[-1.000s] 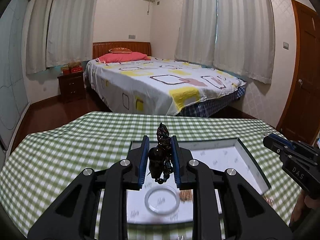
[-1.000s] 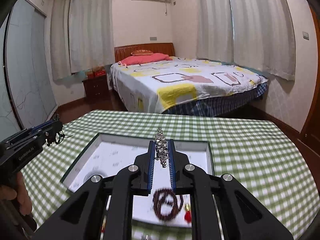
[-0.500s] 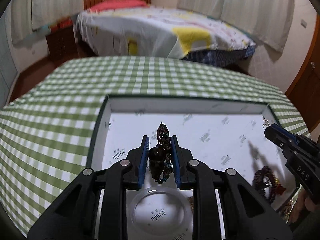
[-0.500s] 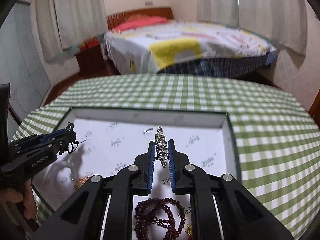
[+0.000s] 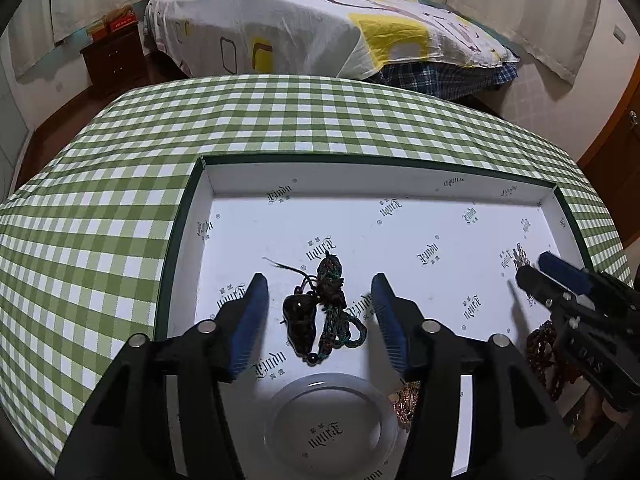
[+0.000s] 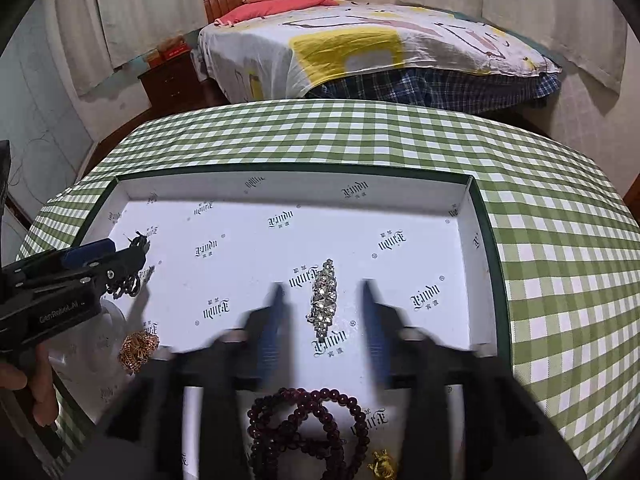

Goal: Organize jewelry
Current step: 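Open both tools to drop the necklace and brooch into the box, then grasp the silver pearl ring with the right tool while the left tool approaches the flower brooch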

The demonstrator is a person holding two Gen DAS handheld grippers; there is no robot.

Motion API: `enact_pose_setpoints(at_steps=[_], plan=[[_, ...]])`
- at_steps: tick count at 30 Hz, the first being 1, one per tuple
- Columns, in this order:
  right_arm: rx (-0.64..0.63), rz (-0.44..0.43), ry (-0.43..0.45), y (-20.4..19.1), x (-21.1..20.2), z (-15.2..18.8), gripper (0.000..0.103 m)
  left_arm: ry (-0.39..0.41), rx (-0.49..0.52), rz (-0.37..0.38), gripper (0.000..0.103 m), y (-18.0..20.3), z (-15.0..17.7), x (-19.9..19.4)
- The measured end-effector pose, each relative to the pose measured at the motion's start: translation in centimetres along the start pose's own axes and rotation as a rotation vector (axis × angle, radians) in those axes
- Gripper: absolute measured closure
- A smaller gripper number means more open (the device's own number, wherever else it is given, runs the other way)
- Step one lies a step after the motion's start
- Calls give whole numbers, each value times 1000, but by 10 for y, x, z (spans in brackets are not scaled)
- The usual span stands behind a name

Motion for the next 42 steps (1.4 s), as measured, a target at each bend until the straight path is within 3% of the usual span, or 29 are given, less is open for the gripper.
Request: enact_pose_setpoints(at_steps=[4, 8, 14, 19, 33, 42], plan=[[-2, 8, 37, 0, -4, -2, 57, 24, 1, 0, 49, 1, -3, -3], [13, -1, 92, 1, -15, -3, 57, 98, 5, -16, 48, 2, -1, -17], [17, -8, 209, -3, -51, 3, 57, 226, -52, -13, 43, 1, 14, -56], [27, -14, 256, -4, -81, 21, 57, 283, -61, -32, 41, 2, 35, -89], [51, 32, 210, 12, -124, 126, 57, 324, -59, -94, 37, 10, 119, -151], [70, 48, 193, 20, -125, 142, 57, 296, -76, -100, 37, 7, 146, -156]])
Point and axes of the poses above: each gripper's, at about its wrist camera, not at the fingertips, and x roughly the way its jaws point, y to its right, z to its underside, the point moved 6 cm from there along x, roughly the way its jaws point, and after that the axes turned 6 degrees about x, right-handed, at the moved point
